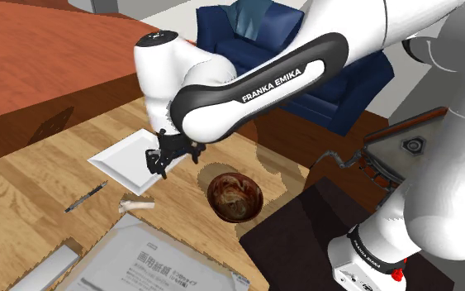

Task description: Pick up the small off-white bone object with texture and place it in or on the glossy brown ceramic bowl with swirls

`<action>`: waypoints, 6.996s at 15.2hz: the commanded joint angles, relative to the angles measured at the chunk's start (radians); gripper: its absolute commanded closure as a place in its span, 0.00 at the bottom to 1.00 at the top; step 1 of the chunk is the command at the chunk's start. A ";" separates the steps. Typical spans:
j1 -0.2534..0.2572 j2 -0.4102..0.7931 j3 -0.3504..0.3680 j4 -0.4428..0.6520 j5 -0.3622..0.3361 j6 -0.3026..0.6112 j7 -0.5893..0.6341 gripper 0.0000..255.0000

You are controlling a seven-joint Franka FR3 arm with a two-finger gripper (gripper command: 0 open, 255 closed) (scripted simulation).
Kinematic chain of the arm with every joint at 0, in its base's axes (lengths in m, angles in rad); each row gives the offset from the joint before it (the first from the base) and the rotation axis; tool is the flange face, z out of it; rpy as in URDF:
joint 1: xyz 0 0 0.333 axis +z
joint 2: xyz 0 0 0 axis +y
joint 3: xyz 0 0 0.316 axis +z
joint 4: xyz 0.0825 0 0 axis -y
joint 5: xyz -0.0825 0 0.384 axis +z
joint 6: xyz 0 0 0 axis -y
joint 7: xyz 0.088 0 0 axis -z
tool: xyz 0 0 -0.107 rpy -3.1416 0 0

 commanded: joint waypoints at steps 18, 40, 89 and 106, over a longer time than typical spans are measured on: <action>0.249 0.523 -0.120 0.511 -0.216 -0.082 0.181 0.00; 0.230 0.632 -0.041 0.628 -0.301 -0.018 -0.249 0.00; 0.197 0.540 0.022 0.646 -0.271 -0.111 -0.379 1.00; -0.014 0.186 0.115 0.195 -0.171 -0.003 -0.405 1.00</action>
